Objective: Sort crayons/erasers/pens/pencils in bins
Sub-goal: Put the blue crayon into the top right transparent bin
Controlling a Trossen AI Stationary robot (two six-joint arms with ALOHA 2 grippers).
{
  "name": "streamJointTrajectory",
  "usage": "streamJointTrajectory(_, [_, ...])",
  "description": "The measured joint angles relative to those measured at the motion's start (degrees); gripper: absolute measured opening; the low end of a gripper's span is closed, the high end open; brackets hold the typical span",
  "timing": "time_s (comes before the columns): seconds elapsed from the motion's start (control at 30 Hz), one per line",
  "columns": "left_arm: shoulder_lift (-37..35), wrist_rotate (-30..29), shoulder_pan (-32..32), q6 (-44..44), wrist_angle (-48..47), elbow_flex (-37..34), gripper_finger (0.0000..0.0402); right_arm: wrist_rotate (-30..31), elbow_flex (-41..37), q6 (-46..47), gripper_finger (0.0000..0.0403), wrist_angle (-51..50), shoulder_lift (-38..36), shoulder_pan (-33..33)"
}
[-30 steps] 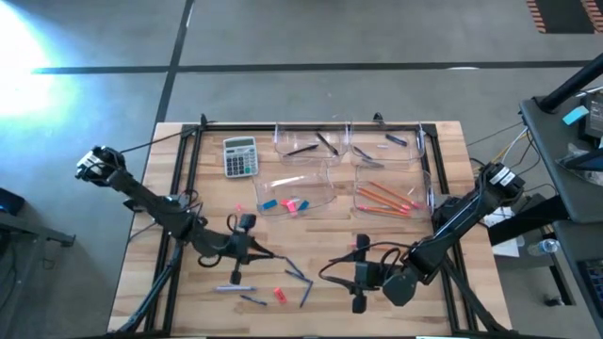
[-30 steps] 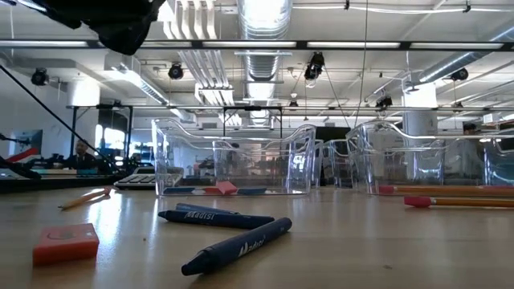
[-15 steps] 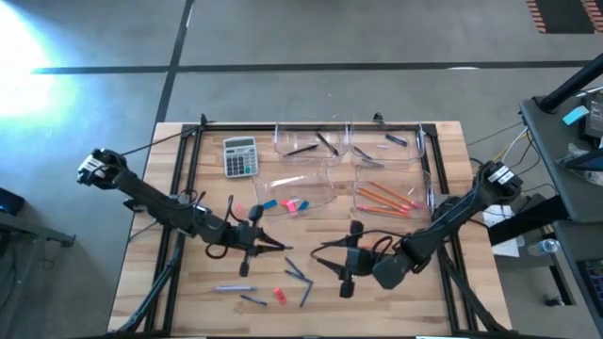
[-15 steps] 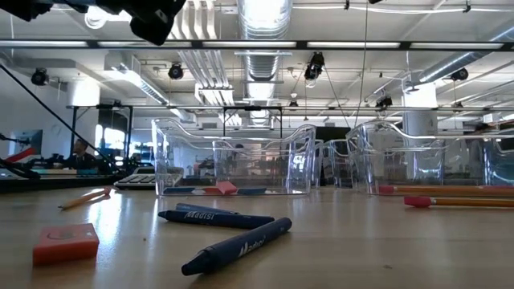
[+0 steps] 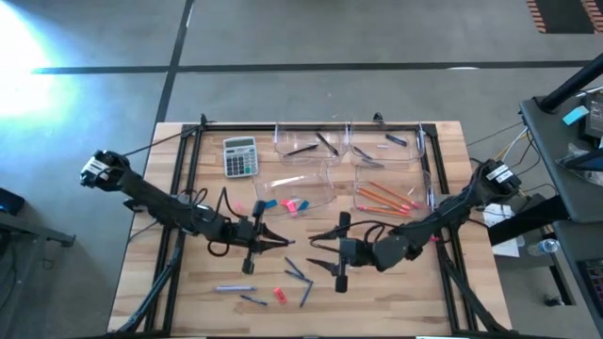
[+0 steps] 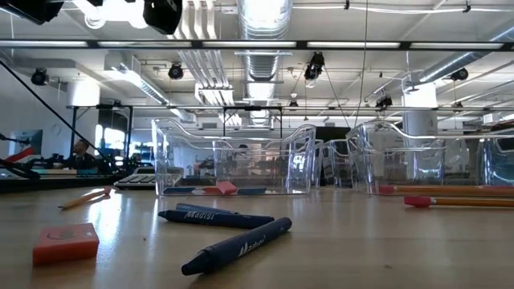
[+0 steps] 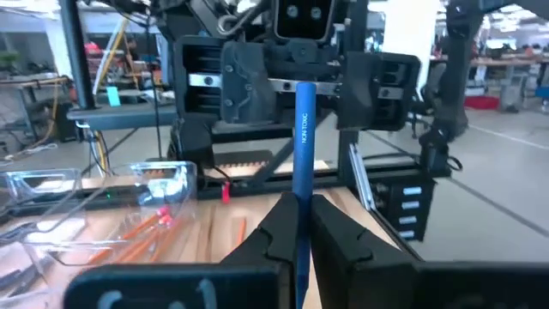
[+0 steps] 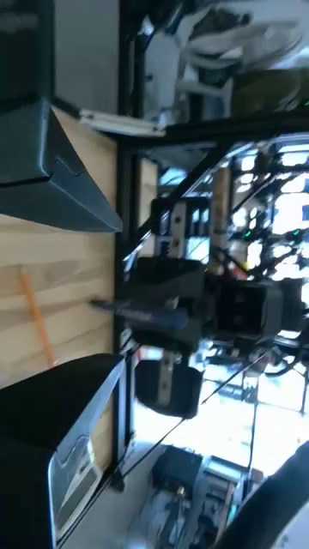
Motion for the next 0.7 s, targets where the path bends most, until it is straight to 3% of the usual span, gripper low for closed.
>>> streamJointTrajectory(0.3, [1.7,0.1,3.1,-0.1,1.6,1.1,0.0001,-3.8,0.0,1.2,0.0224,1.9,0.0,-4.0])
streamJointTrajectory(0.7, [4.1,0.3,3.5,-0.1,1.7,2.8,0.0001,-3.9,0.0,3.5,0.0205,3.0,0.0,-5.9])
